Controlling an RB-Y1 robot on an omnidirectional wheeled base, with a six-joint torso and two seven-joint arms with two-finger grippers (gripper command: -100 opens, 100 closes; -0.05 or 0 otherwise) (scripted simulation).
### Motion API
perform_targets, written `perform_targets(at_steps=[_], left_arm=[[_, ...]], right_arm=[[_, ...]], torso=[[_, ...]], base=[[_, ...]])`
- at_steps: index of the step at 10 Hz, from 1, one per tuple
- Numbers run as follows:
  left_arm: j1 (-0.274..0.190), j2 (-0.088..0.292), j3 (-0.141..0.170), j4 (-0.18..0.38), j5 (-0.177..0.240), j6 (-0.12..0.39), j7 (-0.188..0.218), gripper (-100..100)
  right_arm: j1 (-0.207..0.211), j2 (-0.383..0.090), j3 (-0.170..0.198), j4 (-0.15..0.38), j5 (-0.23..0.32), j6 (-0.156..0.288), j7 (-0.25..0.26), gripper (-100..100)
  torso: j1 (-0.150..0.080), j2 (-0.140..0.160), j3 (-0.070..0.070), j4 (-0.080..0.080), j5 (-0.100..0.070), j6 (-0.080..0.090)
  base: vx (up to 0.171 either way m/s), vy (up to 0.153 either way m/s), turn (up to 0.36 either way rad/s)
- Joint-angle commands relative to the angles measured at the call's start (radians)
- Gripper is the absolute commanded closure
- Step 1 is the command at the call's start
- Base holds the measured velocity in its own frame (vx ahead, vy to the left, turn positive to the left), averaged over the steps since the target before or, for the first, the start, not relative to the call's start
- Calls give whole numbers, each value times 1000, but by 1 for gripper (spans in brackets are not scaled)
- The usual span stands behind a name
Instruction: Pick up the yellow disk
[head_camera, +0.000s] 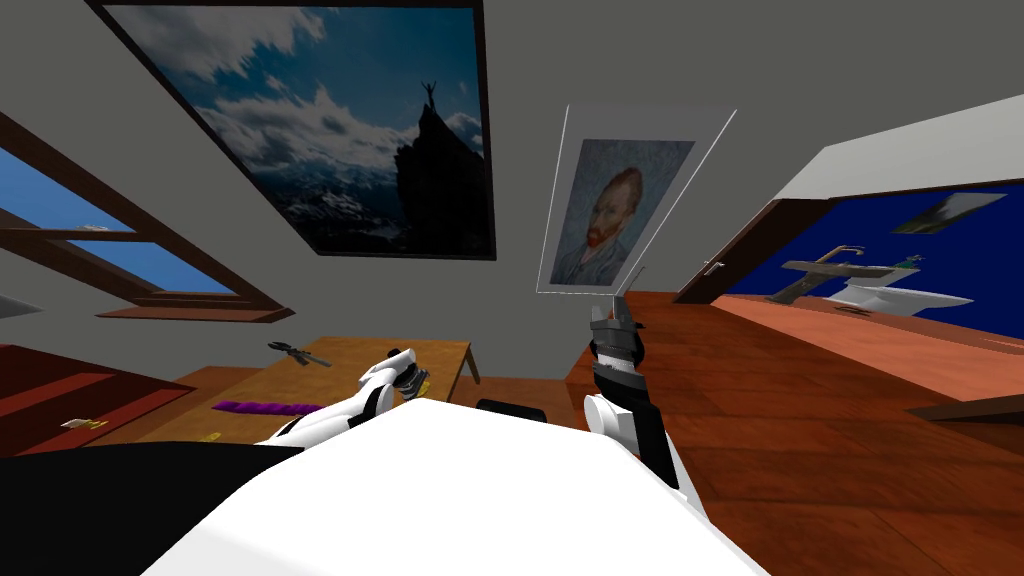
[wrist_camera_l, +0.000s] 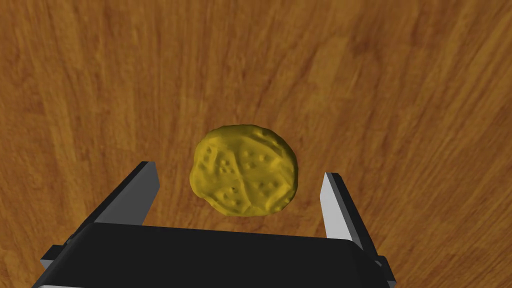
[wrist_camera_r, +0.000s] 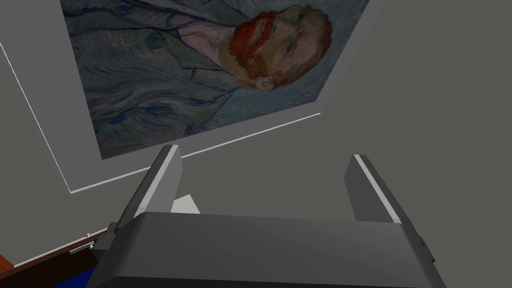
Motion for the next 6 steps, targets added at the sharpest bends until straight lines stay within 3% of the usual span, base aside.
perform_targets(at_steps=[1,2,3,6], left_arm=[[-12,2,-6,36,0,-27,1,-100],[-9,2,-4,24,0,-15,2,-100],[-10,2,-4,28,0,-20,2,100],[-9,2,-4,28,0,-18,2,100]], right_arm=[[0,0,0,0,0,0,0,0],[0,0,0,0,0,0,0,0],[0,0,0,0,0,0,0,0],[0,0,0,0,0,0,0,0]], torso=[[0,0,0,0,0,0],[-3,0,0,0,-1,0],[-3,0,0,0,-1,0],[-2,-1,0,0,0,1]], base=[[8,4,26],[0,0,0],[0,0,0],[0,0,0]])
